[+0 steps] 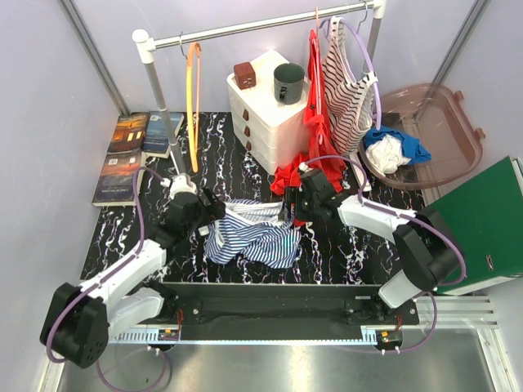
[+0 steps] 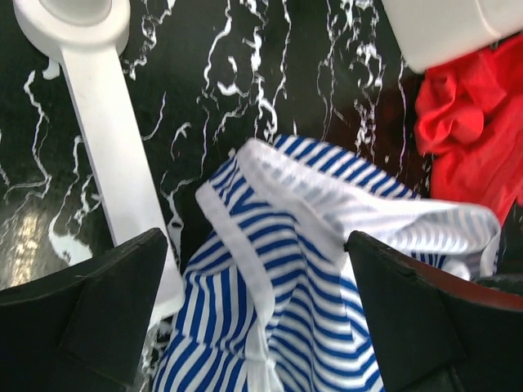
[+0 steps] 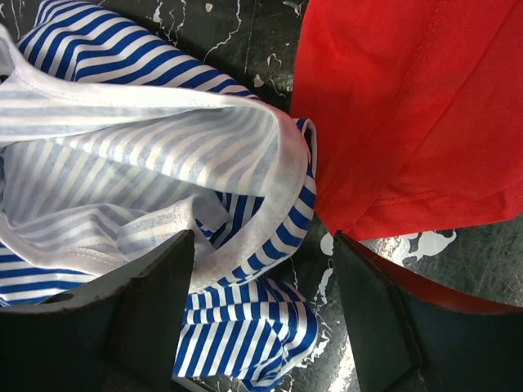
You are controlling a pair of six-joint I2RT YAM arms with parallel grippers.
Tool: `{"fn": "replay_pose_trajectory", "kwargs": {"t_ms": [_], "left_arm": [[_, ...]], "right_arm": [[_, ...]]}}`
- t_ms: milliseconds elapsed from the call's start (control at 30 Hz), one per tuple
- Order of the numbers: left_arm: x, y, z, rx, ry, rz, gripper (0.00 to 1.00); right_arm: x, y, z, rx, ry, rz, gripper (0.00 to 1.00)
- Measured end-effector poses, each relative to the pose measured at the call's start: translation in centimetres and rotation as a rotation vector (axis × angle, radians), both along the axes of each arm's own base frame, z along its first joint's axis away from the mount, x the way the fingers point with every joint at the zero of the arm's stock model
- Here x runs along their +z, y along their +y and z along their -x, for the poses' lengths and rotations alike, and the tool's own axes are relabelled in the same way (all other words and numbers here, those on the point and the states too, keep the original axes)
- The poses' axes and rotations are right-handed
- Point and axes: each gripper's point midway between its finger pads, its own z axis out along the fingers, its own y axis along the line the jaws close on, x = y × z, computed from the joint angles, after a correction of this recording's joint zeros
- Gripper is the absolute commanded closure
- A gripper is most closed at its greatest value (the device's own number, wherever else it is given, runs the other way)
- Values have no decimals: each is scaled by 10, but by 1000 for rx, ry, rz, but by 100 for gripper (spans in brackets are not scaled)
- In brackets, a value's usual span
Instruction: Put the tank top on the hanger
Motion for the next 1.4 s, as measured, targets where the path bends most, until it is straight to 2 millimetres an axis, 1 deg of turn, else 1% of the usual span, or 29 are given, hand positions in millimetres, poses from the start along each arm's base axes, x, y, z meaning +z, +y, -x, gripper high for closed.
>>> {"fn": "replay_pose_trajectory", "kwargs": {"t_ms": [67, 167, 200, 233, 300, 333, 367, 400, 433, 467, 500, 533, 600, 667, 733, 800, 900, 933, 967, 1000, 1033, 1100, 1200, 1267, 1300, 1333, 1400], "left_arm": [[0, -1, -7, 11, -7, 22, 4], [-3, -5, -15, 8, -8, 44, 7], [-5, -7, -17, 4, -2, 48, 10], [-8, -9, -19, 0, 5, 51, 13], [-17, -12, -21, -8, 32, 56, 20], [-22, -13, -21, -11, 46, 58, 36], [-26, -14, -21, -16, 59, 59, 45], [-31, -15, -21, -20, 75, 63, 61], [-35, -17, -20, -27, 88, 65, 85], [-38, -19, -20, -36, 98, 70, 93], [-38, -21, -19, -42, 102, 79, 97], [-38, -22, -19, -49, 100, 83, 100], [-32, -23, -19, -62, 85, 88, 100], [-22, -23, -19, -71, 57, 88, 100], [0, -21, -18, -82, 2, 85, 100], [36, -18, -19, -92, -90, 80, 100], [101, -11, -18, -93, -261, 77, 100], [117, -9, -16, -93, -303, 77, 100], [139, -6, -14, -95, -358, 73, 100], [153, -3, -12, -95, -393, 67, 100], [169, -1, -10, -96, -433, 59, 100], [188, 3, -8, -97, -473, 37, 100], [214, 7, -8, -101, -516, 0, 100], [232, 8, -12, -100, -545, -24, 100], [241, 8, -14, -100, -559, -37, 100], [247, 8, -16, -100, -568, -46, 100], [259, 9, -18, -100, -589, -65, 100]], "right_arm": [[-3, 0, -2, -11, 1, 4, 24], [-4, 2, -6, -20, -5, -4, 25], [-4, 3, -6, -22, -6, -6, 26], [-5, 4, -8, -23, -9, -9, 28], [-7, 5, -9, -26, -8, -12, 39], [-8, 6, -10, -25, -6, -14, 46], [-9, 7, -10, -26, -3, -16, 55], [-10, 7, -10, -27, -2, -18, 76], [-10, 8, -10, -25, 0, -23, 88], [-10, 9, -10, -18, -3, -22, 94], [-9, 10, -10, -22, -1, -33, 100], [-8, 12, -10, -16, 0, -41, 100], [-4, 14, -8, -8, 2, -55, 100], [8, 16, -6, 1, -16, -75, 100], [30, 18, -2, 14, -55, -99, 100], [60, 22, 4, 39, -105, -129, 100], [119, 32, 5, 73, -213, -192, 100], [139, 34, 4, 82, -255, -215, 100], [159, 36, 1, 90, -293, -232, 100], [174, 38, -1, 97, -323, -245, 100], [196, 40, -5, 105, -366, -263, 100], [226, 42, -11, 117, -428, -273, 100], [278, 46, -24, 128, -539, -282, 100], [313, 47, -34, 127, -622, -278, 100], [335, 48, -40, 128, -669, -279, 100], [348, 49, -43, 132, -696, -279, 100], [382, 50, -50, 130, -771, -285, 100]]}}
